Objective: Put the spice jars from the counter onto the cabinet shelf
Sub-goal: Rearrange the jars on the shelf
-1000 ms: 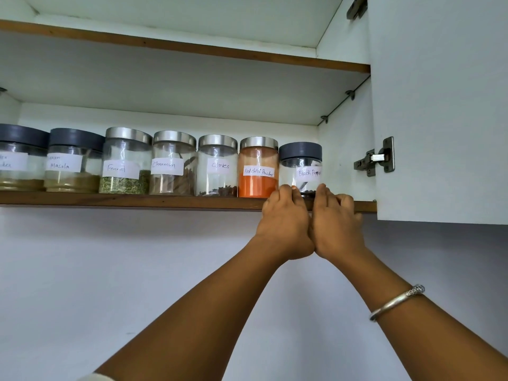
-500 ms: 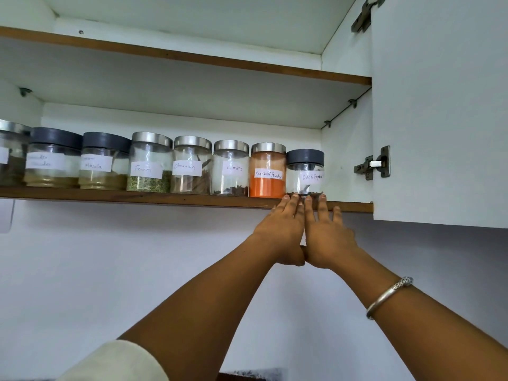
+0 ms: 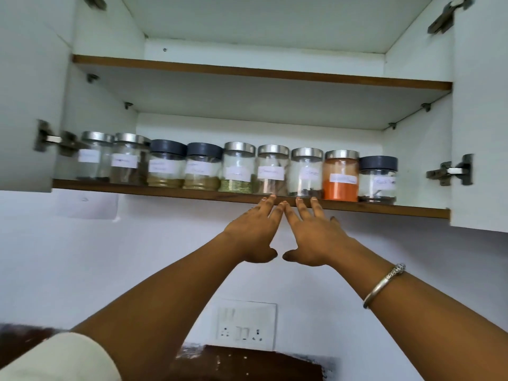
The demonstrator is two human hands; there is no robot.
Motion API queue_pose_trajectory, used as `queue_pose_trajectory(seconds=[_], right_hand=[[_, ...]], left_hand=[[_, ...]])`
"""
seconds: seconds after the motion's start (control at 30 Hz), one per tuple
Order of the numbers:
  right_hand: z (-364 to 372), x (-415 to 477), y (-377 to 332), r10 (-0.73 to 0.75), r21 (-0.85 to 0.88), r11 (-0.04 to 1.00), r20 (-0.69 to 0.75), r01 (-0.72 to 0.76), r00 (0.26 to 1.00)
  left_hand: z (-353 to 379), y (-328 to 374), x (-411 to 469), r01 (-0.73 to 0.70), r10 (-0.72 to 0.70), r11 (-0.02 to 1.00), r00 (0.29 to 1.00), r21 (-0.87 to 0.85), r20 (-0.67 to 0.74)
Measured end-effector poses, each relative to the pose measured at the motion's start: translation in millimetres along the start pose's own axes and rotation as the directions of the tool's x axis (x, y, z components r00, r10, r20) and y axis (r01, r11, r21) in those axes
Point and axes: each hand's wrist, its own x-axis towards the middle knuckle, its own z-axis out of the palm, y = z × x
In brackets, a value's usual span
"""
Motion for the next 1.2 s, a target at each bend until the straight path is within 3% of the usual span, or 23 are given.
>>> queue_pose_trajectory(seconds=[0.3,0.63,0.93,1.03,1.2], right_hand=[[-40.5,39.8,-163.3,-0.252,0.041,0.966,-0.073,0.256,0.965],[-66.4,95.1,-307.2,-0.240,0.121,0.956,-0.197,0.267,0.951],[-120.1,152.8,-330.4,-0.074,0.106,0.985,-0.433,0.132,0.899],[-138.4,171.3,-325.8,-0.065,0.076,0.991,-0.425,0.107,0.903],[-154.8,193.9,-328.4,-0.100,0.022,0.993,-0.311,0.112,0.945]], left_hand=[[-63.1,-155.9,-94.4,0.164,-0.166,0.980,0.986,0.109,0.004],[-100.8,-306.9,-169.6,0.287,-0.287,0.958,0.958,0.026,-0.013],[-149.2,-357.4,-120.4,0.272,-0.269,0.962,0.945,-0.009,-0.187],[-161.4,-359.2,-99.9,0.278,-0.263,0.960,0.938,0.039,-0.225],[-167.8,-365.8,-73.7,0.322,-0.300,0.937,0.939,0.131,-0.167]])
